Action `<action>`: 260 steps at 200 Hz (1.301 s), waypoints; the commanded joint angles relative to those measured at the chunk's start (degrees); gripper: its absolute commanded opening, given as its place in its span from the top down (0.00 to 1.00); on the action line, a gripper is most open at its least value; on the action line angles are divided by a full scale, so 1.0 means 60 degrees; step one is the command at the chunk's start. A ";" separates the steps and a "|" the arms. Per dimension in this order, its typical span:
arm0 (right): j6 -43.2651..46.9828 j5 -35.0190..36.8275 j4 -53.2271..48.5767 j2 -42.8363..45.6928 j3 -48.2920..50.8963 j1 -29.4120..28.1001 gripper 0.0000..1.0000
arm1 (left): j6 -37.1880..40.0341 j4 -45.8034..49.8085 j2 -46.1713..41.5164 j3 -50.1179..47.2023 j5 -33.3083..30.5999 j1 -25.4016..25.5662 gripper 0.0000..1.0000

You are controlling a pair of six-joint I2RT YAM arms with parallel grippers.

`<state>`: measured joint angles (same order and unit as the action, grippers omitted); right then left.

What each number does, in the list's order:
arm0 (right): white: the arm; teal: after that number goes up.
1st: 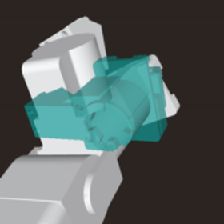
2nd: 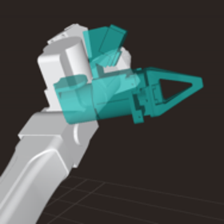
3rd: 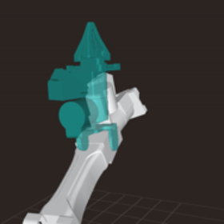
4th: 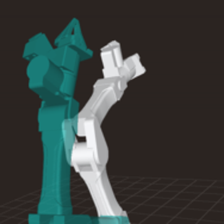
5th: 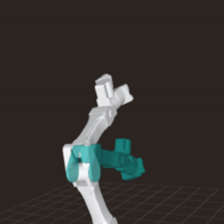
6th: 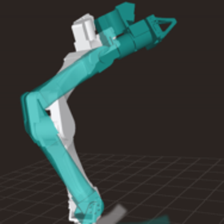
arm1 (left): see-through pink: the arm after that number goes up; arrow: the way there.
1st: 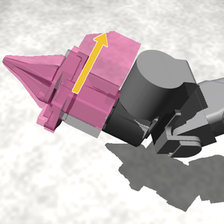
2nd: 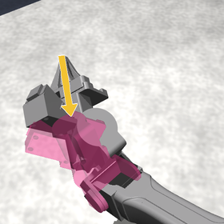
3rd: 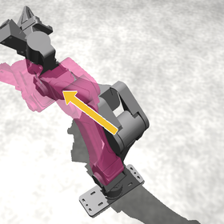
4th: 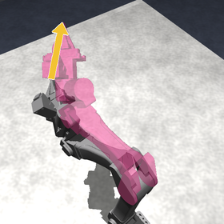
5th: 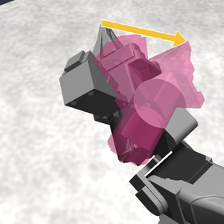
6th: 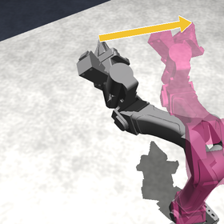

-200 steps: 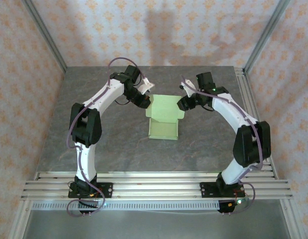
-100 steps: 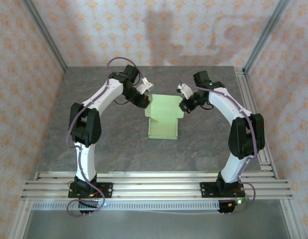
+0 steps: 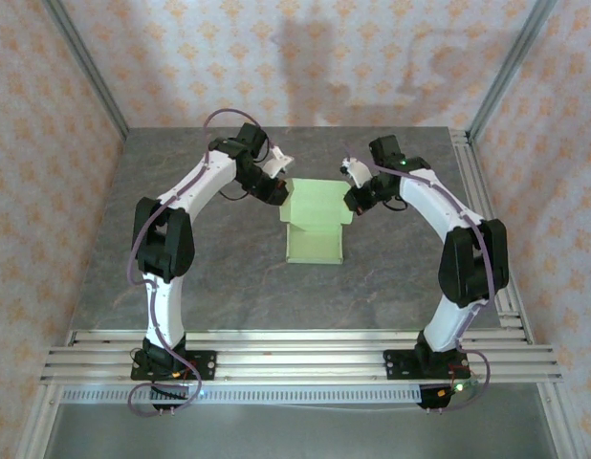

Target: Fold the paper box

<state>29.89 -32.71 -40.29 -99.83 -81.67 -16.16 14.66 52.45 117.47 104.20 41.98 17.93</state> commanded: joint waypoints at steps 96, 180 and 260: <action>-0.4025 0.4167 0.2382 0.0782 0.0509 -0.1384 1.00 | -0.4084 -0.0860 0.0046 0.1301 -0.2434 0.0189 1.00; -0.6734 0.6211 0.4614 0.0460 0.1174 -0.1946 1.00 | -0.5996 -0.1269 0.0345 0.1385 -0.4014 0.0649 1.00; -0.7581 0.8530 0.7001 0.0176 0.2295 -0.2481 1.00 | -0.6334 -0.2429 0.0309 0.0898 -0.4889 0.1208 1.00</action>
<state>-13.21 10.90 -5.41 -97.67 -69.41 -30.06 -20.64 40.58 118.67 111.11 15.03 24.40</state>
